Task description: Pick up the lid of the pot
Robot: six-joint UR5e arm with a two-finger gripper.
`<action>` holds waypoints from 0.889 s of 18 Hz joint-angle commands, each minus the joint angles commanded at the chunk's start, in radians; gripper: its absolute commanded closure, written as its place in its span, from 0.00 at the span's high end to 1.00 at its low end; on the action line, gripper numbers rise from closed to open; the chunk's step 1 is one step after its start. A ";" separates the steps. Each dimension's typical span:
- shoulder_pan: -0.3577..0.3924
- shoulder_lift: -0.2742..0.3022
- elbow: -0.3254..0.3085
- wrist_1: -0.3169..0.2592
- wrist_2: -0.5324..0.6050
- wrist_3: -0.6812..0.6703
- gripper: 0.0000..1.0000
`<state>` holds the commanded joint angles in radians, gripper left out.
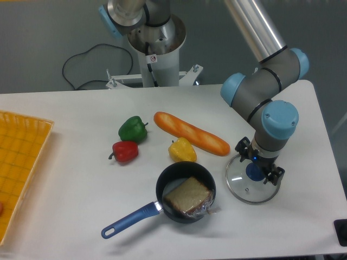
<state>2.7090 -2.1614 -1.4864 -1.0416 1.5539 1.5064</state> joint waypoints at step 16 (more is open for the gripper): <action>0.000 -0.002 0.000 0.002 0.006 -0.055 1.00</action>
<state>2.7090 -2.1629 -1.4864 -1.0400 1.5601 1.4512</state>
